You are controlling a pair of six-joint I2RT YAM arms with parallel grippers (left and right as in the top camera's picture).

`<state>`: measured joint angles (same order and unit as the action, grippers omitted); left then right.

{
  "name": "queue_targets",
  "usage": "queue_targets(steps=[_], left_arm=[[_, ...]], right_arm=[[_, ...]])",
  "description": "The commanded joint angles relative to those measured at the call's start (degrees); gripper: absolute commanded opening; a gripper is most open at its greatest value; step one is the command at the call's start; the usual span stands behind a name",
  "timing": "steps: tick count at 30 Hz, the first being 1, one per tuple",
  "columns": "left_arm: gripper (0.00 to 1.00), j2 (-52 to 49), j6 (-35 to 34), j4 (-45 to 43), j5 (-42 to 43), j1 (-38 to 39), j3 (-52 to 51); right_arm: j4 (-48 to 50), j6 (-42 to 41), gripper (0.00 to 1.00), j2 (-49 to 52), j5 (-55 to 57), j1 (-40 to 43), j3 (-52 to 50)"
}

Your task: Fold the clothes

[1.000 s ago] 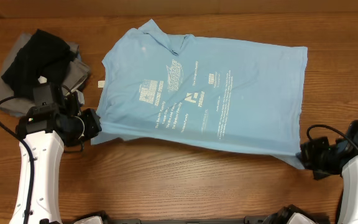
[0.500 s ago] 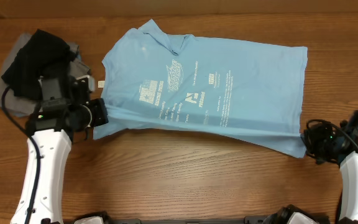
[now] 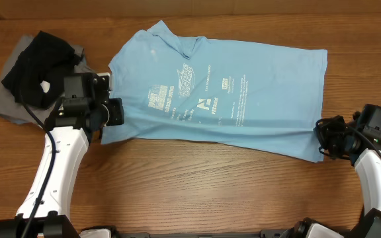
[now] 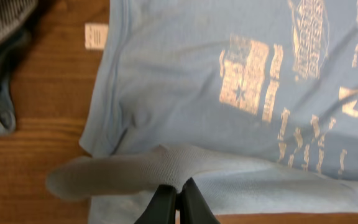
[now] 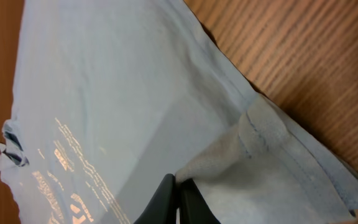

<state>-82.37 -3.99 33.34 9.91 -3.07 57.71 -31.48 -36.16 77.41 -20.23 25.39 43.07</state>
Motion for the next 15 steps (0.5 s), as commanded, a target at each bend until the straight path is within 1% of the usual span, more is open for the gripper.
queue_targets(steps=[1, 10, 15], left_arm=[[0.04, -0.1, 1.5, -2.0, -1.3, 0.1, 1.6], [0.04, -0.5, 2.8, -7.0, -1.7, 0.1, 1.6], [0.04, -2.7, 2.8, -9.8, -1.8, 0.1, 1.6]], right_arm=[[1.5, 0.2, 0.04, -0.1, 0.6, -0.2, 1.4], [4.7, 0.2, 0.04, -0.1, 1.1, -0.2, 1.4], [5.8, 0.2, 0.05, 0.2, 1.1, -0.2, 1.4]])
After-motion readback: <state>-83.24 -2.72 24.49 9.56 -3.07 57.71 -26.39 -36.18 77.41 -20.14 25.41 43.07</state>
